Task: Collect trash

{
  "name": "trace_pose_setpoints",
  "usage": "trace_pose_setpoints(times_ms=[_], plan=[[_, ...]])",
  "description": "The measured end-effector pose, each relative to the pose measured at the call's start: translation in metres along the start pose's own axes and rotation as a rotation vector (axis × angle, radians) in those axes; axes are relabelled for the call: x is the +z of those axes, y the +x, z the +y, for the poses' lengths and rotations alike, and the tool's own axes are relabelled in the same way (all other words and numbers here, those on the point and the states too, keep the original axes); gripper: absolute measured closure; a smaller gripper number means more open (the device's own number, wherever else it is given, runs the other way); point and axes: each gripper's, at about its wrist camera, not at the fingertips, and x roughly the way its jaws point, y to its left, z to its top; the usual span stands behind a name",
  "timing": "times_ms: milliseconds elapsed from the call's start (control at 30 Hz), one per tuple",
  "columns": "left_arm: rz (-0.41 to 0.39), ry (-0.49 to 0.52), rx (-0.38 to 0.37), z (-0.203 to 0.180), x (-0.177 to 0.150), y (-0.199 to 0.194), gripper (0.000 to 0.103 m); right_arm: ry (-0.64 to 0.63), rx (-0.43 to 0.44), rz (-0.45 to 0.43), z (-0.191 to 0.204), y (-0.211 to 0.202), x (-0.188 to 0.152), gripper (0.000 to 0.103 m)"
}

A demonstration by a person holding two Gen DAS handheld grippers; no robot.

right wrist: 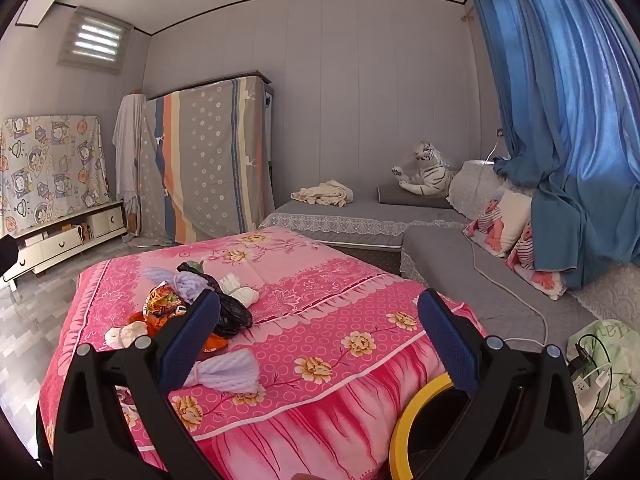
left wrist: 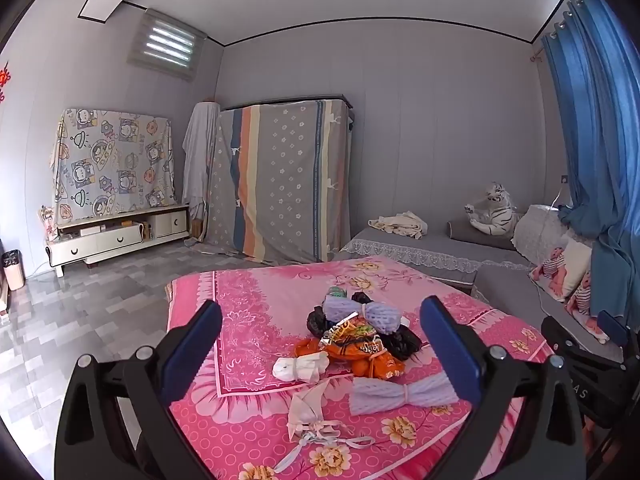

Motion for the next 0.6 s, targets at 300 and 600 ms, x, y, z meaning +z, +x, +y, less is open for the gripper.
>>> trace_pose_setpoints(times_ms=[300,600], plan=[[-0.003,0.004,0.002,-0.0004,-0.0001,0.0002,0.007,0.001,-0.001,-0.001,-0.0003,-0.0003,0.0006,0.008],[0.000,0.008,-0.009,0.0007,-0.0005,-0.0016,0.007,0.001,-0.002,-0.005,0.0008,-0.0002,0.0003,0.008]])
